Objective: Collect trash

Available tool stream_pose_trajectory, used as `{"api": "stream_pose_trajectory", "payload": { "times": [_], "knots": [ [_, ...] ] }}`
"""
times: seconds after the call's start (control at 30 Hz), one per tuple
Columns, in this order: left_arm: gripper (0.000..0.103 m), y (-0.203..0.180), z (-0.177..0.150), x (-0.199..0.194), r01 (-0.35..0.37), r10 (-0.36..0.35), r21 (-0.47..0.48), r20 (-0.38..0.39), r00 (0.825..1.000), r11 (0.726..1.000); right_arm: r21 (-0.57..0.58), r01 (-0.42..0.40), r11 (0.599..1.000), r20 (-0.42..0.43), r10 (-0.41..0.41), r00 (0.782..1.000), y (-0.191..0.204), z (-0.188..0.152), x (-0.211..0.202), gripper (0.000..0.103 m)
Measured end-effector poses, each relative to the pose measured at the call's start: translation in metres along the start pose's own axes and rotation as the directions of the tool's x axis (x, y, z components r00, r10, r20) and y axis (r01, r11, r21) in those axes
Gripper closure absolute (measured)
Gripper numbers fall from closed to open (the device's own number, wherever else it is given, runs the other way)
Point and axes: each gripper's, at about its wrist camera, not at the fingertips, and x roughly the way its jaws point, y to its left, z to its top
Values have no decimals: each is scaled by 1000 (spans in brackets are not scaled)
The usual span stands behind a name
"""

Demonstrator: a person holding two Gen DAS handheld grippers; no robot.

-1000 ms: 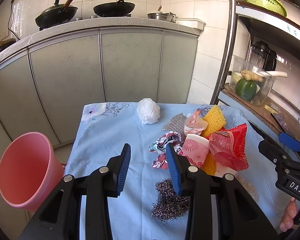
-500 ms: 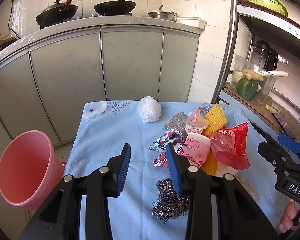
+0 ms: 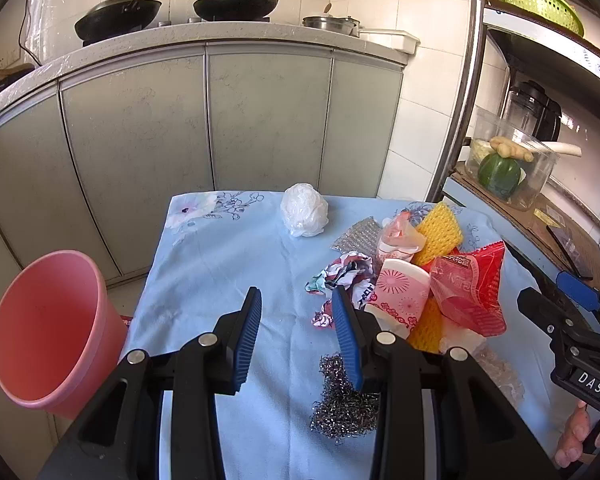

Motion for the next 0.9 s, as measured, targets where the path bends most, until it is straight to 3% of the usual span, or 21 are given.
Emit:
{"api": "stream_pose_trajectory", "payload": {
  "times": [0.4,0.6,0.8,0.9],
  "knots": [
    [65,14,0,6,16,-18,-39,-39,999,999,6,-11,1000,5,11,1000,-5,0,-2,16],
    [65,33,-7,11,28,-37,-110,-83,996,994,2,-34,999,3,34,999,-5,0,-3,16],
    [64,39,-11,17,76,-96,-157,-120,988,985,-27,-82,996,-16,82,997,2,3,3,16],
    [64,33,-12,21,145,-169,-149,-163,972,978,-37,-96,995,-48,94,994,4,2,10,16]
  ]
}}
